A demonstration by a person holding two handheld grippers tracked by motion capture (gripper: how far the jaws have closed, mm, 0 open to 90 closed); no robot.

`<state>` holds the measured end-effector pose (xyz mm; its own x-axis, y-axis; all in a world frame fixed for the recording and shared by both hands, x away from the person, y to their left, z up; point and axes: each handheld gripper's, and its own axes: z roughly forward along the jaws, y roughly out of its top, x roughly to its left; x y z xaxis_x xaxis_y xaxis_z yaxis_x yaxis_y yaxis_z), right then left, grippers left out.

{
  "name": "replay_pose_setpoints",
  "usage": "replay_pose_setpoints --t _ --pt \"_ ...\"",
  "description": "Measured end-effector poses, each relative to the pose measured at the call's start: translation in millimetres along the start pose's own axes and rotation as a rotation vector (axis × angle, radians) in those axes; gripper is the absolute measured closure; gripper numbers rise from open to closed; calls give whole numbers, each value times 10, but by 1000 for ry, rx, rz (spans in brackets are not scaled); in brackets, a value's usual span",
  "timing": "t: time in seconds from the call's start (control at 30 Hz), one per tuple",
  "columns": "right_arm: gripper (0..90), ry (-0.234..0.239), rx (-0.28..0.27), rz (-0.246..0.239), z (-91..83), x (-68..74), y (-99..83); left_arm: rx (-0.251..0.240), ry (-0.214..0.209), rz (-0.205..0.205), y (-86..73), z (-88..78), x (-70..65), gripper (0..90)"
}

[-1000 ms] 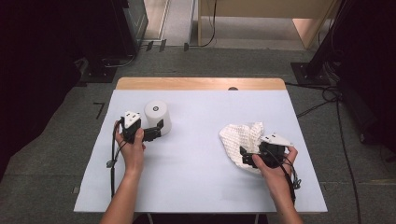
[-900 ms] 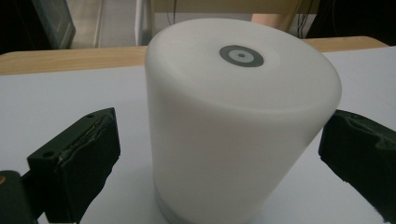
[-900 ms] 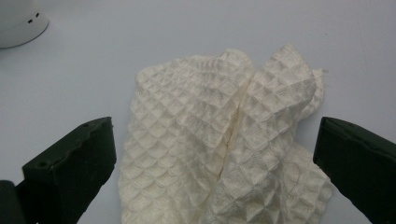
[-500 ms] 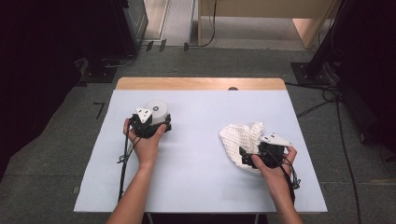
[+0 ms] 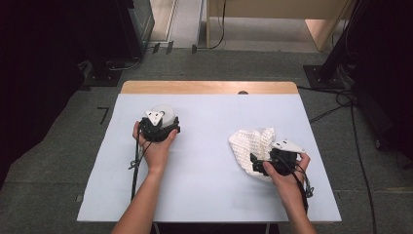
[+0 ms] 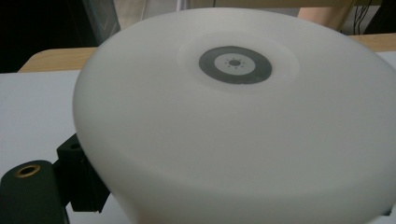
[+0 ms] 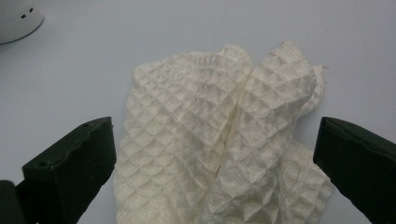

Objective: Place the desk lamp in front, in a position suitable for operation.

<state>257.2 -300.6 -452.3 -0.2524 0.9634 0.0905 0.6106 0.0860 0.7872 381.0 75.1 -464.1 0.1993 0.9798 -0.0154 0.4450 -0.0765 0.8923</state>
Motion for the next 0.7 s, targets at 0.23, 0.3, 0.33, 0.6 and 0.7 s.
replay_pose_setpoints --t 0.23,0.3,0.33,0.6,0.7 --pt "0 -5 -5 -1 -11 1 12 -23 -70 -13 23 -332 79 84" --pt "0 -3 -6 3 -11 15 18 -36 -98 -10 9 -471 101 84" --pt "0 -3 -8 6 -13 26 24 -44 -103 -3 -7 -559 106 84" --pt "0 -25 -53 23 -103 97 196 -55 -156 43 -201 -1024 101 84" --pt "0 -38 -66 22 -112 115 254 -55 -201 40 -284 -1158 65 84"
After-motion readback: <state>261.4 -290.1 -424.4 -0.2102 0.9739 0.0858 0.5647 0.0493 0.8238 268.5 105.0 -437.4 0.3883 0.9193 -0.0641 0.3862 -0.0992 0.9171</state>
